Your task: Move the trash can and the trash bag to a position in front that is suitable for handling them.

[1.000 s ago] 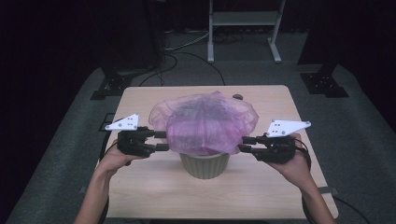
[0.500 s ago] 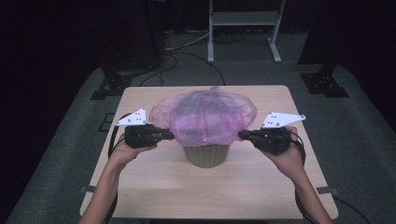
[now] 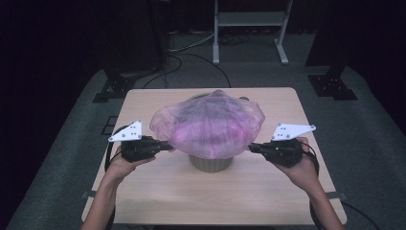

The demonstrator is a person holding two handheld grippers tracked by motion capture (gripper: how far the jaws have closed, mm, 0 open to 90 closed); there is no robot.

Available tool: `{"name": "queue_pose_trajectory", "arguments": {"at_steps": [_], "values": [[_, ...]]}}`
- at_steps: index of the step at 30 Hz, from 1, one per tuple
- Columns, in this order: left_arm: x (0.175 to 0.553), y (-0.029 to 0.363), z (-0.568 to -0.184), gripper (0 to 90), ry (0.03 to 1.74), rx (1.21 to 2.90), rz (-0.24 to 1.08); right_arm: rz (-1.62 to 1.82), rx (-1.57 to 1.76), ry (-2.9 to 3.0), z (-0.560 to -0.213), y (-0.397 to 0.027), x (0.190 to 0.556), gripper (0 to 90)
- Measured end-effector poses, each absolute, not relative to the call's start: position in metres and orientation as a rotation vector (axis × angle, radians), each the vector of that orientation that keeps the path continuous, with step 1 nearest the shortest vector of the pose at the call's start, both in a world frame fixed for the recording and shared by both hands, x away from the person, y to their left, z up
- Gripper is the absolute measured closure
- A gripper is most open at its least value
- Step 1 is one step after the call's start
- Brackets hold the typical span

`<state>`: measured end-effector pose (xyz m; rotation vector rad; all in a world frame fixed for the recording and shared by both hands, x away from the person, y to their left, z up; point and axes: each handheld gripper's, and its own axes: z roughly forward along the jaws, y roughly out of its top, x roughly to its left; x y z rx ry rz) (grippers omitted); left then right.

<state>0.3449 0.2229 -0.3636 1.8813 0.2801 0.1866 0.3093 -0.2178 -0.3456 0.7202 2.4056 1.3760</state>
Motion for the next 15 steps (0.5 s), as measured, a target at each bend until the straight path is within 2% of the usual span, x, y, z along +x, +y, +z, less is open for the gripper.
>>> {"name": "queue_pose_trajectory", "arguments": {"at_steps": [15], "values": [[0.349, 0.228, -0.396, 89.9, 0.320, 1.891, 0.134, 1.302, 0.792, 2.476, -0.371, -0.218, 0.319, 90.0]]}}
